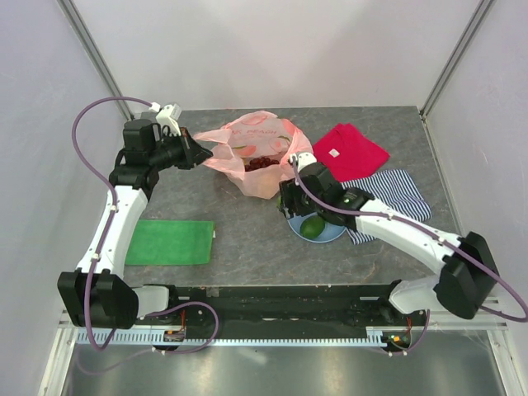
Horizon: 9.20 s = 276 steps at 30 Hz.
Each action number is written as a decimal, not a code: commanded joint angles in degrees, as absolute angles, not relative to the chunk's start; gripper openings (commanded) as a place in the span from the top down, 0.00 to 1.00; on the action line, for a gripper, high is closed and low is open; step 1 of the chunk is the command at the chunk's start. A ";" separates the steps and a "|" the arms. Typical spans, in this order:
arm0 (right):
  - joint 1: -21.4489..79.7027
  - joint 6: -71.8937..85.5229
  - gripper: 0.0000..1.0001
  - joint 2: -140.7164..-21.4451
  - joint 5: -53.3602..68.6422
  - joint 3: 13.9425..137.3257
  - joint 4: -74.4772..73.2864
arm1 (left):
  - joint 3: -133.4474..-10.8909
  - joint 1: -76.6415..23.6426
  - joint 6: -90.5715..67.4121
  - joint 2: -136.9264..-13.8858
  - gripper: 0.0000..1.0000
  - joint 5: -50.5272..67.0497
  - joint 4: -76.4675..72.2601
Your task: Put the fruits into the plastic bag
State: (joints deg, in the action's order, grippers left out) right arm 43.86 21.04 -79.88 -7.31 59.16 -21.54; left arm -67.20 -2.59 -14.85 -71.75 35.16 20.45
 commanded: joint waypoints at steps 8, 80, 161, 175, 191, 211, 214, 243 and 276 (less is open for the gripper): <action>44.47 17.48 0.47 -65.83 11.78 56.86 -2.83 | -67.59 -2.29 -15.38 -72.51 0.98 36.83 18.72; 41.40 21.18 0.04 -119.27 -1.76 100.37 -26.72 | -67.68 -2.29 -15.38 -72.69 0.99 37.18 18.90; 35.95 60.47 0.11 -73.91 -13.97 41.84 -13.45 | -67.76 -2.29 -15.56 -72.16 0.98 38.06 18.90; 36.47 61.61 0.19 -78.84 -13.36 41.31 -9.41 | -67.85 -2.29 -15.56 -72.16 0.98 38.06 18.90; 36.74 61.44 0.32 -82.70 -12.31 40.43 -7.38 | -67.76 -2.29 -15.47 -72.25 0.99 38.06 18.90; 36.74 54.94 1.00 -69.61 -16.53 38.14 -8.87 | -67.85 -2.29 -15.56 -71.98 0.98 38.23 18.98; 36.83 53.01 1.00 -70.40 -14.68 38.93 -9.67 | -67.85 -2.29 -15.64 -71.89 0.98 38.23 18.90; 47.90 23.91 1.00 -77.60 -14.94 66.26 4.93 | -67.76 -2.29 -15.47 -72.07 0.98 38.14 18.90; 45.26 21.53 1.00 -109.24 -19.77 89.21 -19.42 | -67.68 -2.29 -15.47 -72.51 0.99 37.97 18.98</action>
